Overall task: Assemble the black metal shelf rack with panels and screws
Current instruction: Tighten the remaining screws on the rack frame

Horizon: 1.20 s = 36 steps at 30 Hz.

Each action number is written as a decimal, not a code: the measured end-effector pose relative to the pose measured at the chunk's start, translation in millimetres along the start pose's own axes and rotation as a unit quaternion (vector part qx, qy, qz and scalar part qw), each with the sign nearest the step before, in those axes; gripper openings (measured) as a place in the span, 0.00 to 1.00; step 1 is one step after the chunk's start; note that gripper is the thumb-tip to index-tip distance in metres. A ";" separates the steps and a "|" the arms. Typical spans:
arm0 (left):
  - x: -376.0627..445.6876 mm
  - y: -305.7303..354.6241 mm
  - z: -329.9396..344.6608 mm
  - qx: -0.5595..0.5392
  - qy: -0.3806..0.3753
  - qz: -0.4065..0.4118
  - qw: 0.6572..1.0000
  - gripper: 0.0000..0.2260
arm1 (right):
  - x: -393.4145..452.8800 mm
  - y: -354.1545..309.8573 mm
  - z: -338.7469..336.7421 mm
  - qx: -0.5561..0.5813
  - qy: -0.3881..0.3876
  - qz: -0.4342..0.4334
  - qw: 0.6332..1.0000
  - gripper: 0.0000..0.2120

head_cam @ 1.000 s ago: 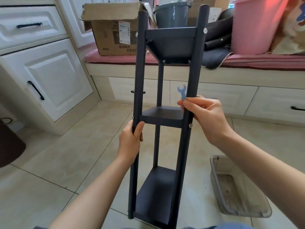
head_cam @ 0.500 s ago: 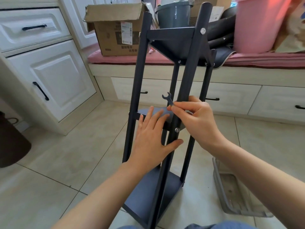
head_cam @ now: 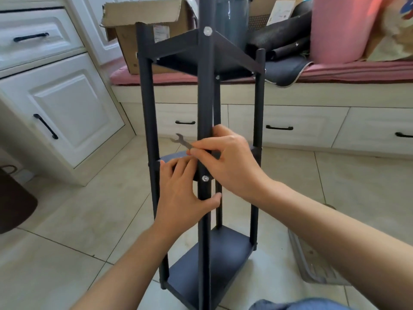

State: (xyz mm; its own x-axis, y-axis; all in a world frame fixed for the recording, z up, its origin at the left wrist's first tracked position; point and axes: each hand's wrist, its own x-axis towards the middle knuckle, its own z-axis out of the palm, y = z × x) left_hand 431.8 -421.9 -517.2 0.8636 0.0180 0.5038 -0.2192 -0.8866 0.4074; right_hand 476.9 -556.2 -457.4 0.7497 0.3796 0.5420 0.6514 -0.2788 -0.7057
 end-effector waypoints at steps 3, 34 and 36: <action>-4.3 -5.2 -3.1 -0.026 0.023 -0.029 0.999 0.23 | 1.0 2.2 -1.8 0.060 -0.052 0.012 0.997 0.07; 1.4 -16.2 0.5 -0.076 0.042 -0.061 0.994 0.23 | -50.5 82.4 31.1 0.082 -0.014 0.103 0.991 0.06; 1.7 -15.1 1.6 -0.080 0.052 -0.060 0.994 0.21 | -48.7 84.0 30.3 0.070 -0.012 0.082 0.994 0.06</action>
State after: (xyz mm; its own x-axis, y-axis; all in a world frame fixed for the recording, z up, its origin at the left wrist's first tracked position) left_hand 437.3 -409.2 -523.7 0.8386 0.1738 0.5163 -0.1939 -0.7905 0.5810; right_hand 491.6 -571.3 -556.9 0.8399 0.3613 0.4049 0.4974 -0.2140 -0.8407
